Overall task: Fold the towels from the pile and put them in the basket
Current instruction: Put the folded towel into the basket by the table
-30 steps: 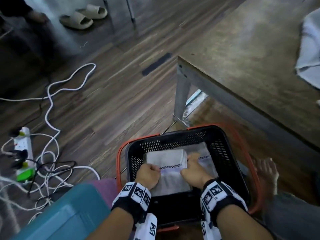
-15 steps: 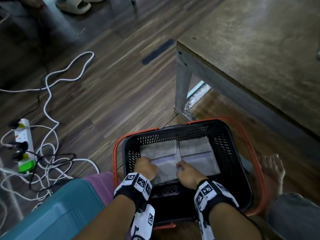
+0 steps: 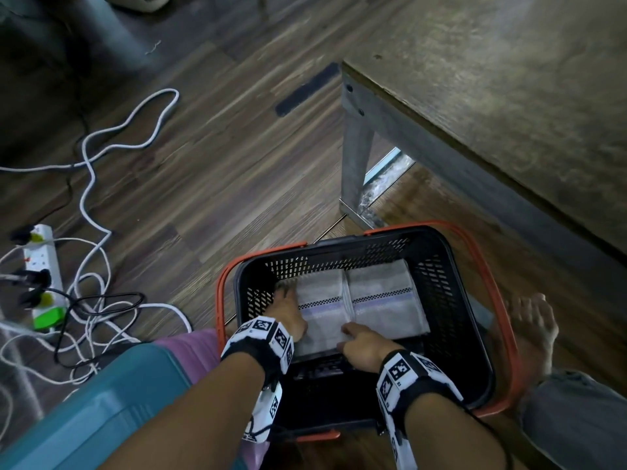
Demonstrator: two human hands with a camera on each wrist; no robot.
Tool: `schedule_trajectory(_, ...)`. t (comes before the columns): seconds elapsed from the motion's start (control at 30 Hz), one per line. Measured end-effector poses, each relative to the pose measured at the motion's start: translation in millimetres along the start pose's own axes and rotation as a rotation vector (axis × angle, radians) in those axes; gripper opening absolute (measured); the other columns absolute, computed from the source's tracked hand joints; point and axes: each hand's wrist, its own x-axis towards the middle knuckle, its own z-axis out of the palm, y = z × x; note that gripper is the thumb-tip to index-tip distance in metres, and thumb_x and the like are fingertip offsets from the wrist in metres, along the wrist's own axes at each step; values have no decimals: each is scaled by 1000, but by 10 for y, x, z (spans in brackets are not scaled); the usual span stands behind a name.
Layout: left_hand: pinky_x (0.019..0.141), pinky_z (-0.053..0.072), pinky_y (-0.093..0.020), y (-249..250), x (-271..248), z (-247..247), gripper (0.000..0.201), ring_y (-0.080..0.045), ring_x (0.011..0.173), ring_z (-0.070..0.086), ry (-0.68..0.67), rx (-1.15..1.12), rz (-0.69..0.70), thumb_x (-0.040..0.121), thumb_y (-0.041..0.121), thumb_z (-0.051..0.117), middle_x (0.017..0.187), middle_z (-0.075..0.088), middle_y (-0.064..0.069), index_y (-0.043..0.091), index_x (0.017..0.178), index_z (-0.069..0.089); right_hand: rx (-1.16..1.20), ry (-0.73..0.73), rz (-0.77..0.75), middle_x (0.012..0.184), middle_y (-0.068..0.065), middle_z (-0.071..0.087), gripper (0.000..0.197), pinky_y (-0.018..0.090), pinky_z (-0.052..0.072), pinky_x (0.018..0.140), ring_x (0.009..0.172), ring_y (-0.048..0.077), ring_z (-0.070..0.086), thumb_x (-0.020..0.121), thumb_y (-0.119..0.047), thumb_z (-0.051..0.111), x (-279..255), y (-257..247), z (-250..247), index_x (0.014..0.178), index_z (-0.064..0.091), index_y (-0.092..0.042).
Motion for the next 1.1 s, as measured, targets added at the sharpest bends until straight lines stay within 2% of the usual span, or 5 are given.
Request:
schedule_trajectory(0.3, 109, 41, -30, 78, -113, -99, 57, -27, 133, 48, 99, -177, 63, 95, 20, 56, 153, 36, -12, 10, 148, 38, -27, 106, -69, 150, 9, 47, 49, 32, 41, 109, 132, 26, 50, 102, -30, 46, -238, -183, -230, 149, 42, -15)
schedule_trajectory(0.47, 72, 48, -27, 268, -441, -431, 10, -15, 79, 61, 152, -267, 194, 93, 24, 55, 100, 67, -5, 18, 93, 62, -28, 201, -174, 117, 13, 63, 19, 32, 46, 95, 107, 25, 57, 102, -19, 47, -712, -432, -526, 105, 63, -9)
schedule_trajectory(0.6, 57, 40, -25, 548, -800, -818, 26, -20, 62, 54, 185, -209, 327, 92, 17, 52, 71, 61, -6, 15, 67, 57, -81, 280, -292, 102, 12, 59, 19, 34, 45, 86, 102, 28, 60, 103, -21, 50, -1334, -689, -768, 91, 59, -10)
schedule_trajectory(0.93, 73, 56, -43, 1742, -1912, -1428, 28, -23, 68, 58, 374, -230, 739, 92, 16, 55, 78, 66, -24, -3, 75, 66, 15, 718, -528, 100, 3, 73, 26, 23, 47, 57, 79, 20, 70, 103, -34, 49, -3643, -871, -1712, 111, 65, -15)
schedule_trajectory(1.1, 57, 50, -29, 2779, -2547, -1485, 29, -23, 65, 59, 341, -181, 984, 94, 24, 54, 83, 68, -21, -1, 87, 66, 100, 1050, -543, 90, -1, 78, 24, 19, 50, 55, 72, 14, 71, 99, -34, 56, -4681, -126, -2060, 99, 73, -16)
